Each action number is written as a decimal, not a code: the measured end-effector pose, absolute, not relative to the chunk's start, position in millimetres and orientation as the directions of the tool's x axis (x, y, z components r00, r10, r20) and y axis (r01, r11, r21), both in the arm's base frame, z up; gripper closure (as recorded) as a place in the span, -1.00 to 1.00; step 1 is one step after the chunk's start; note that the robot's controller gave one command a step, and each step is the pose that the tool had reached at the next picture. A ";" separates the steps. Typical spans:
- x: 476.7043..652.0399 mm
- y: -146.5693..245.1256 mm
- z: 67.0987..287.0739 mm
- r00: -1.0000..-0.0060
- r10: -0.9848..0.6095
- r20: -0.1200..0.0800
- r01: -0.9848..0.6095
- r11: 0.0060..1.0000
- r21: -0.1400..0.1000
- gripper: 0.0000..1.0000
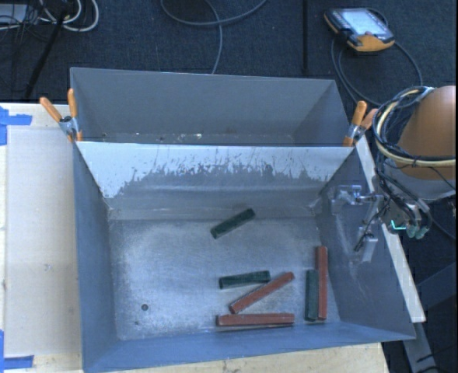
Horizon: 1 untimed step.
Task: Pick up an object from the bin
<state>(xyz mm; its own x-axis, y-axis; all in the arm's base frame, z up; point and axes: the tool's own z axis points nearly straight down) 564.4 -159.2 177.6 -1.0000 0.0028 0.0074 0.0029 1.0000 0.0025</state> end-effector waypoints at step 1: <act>566.2 -158.9 181.9 -1.000 -0.001 0.000 -0.001 1.000 0.001 -1.00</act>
Offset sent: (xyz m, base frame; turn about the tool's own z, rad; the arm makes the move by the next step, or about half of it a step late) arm -0.0122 0.0156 -0.1012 0.1033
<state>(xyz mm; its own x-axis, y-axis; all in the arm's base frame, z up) 566.2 -158.9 181.9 -1.0000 -0.0006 0.0004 -0.0006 1.0000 0.0006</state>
